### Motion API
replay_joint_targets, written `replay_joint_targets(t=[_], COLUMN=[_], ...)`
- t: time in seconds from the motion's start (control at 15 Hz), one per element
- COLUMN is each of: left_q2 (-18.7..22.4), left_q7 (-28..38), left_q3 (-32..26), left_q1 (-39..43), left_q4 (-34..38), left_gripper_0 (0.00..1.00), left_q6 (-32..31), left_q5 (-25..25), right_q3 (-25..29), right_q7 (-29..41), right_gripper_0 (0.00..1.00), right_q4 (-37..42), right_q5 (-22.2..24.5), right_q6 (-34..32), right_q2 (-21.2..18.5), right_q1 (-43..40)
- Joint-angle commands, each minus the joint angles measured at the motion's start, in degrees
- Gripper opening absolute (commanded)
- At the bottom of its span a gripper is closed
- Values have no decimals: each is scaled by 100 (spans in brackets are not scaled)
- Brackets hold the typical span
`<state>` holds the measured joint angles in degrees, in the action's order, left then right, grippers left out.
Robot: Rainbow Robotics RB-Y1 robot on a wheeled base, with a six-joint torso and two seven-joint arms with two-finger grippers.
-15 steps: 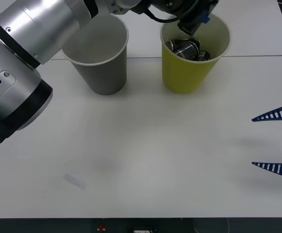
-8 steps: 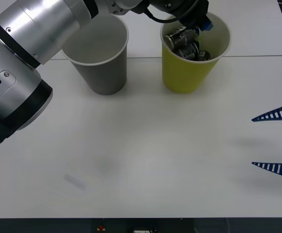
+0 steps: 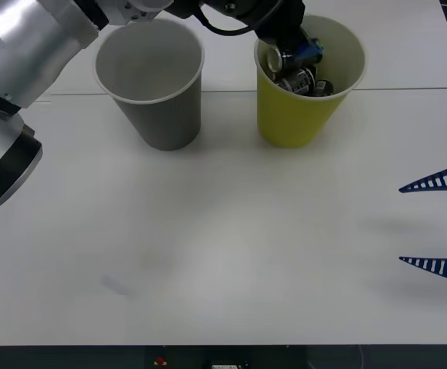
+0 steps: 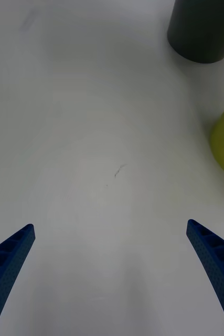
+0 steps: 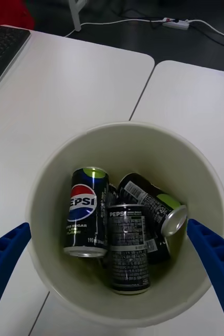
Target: Put the can into the green bin and the plastic bottle into the gray bin
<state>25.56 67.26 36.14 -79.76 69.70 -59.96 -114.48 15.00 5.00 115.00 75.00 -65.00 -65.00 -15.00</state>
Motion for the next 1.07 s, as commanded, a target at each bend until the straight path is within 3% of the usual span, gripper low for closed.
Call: replay_joint_targets(t=[0.07, 0.33, 0.53, 1.07], left_q2=[547, 1399, 2111, 3271], left_q7=[-328, -1373, -2384, -4072], left_q3=[-309, -1232, -1628, -2753], left_q1=[593, 1595, 2456, 5110], left_q4=[764, 1845, 2434, 3735], left_gripper_0=[100, 100, 100, 100], left_q6=[-130, -833, -895, -895], left_q5=[761, 1912, 2853, 3907], right_q3=[0, 0, 0, 0], right_q7=[0, 0, 0, 0], right_gripper_0=[100, 100, 100, 100], right_q4=[0, 0, 0, 0], right_q5=[0, 0, 0, 0], right_q6=[0, 0, 0, 0], right_q2=[0, 0, 0, 0], right_q1=[0, 0, 0, 0])
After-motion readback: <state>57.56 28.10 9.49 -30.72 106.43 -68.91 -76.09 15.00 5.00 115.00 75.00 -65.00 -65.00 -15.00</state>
